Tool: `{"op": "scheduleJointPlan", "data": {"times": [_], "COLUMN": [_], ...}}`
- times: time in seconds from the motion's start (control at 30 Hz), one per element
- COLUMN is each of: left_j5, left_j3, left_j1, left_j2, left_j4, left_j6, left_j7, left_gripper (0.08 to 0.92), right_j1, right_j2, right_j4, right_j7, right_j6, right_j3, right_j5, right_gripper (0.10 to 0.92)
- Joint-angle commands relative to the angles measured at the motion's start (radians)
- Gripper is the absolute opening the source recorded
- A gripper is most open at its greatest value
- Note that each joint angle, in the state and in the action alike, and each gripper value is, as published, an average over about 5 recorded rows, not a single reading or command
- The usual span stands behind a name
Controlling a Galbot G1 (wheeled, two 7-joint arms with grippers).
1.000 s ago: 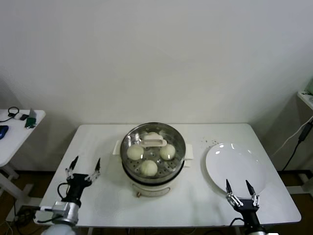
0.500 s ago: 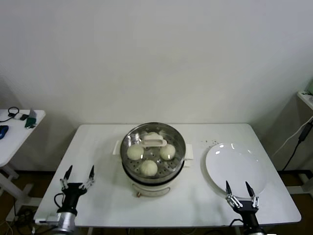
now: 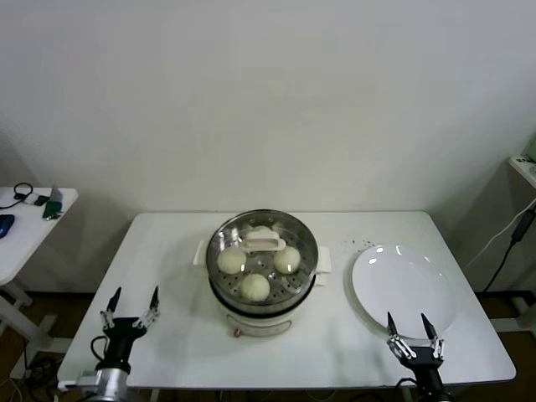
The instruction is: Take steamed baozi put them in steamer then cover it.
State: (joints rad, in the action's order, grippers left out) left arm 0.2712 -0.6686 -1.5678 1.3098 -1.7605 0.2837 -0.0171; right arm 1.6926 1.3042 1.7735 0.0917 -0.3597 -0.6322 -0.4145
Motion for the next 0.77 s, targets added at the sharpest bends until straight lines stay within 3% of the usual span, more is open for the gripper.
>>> {"op": "scheduleJointPlan", "data": {"times": [0.03,0.77], "left_j5": [0.01,-0.004], "left_j3": [-0.001,-0.001], "left_j1": [-0.006,-0.022], "left_j2": [0.001,-0.005], "left_j4": [0.005,-0.008], "left_j6": [0.014,0.013], "left_j7": [-0.005,-0.012], "left_gripper": [0.823,0.823], "right_j1": [0.004,0.004], "right_j2": [-0.002,0.002], "right_j4": [0.002,0.003], "right_j7": [0.008,0.011], "right_j6": [-0.005,-0.01], "right_j3": [0.001,0.006], "right_j5": [0.001,0.002], "right_gripper": [0.823,0.823]}}
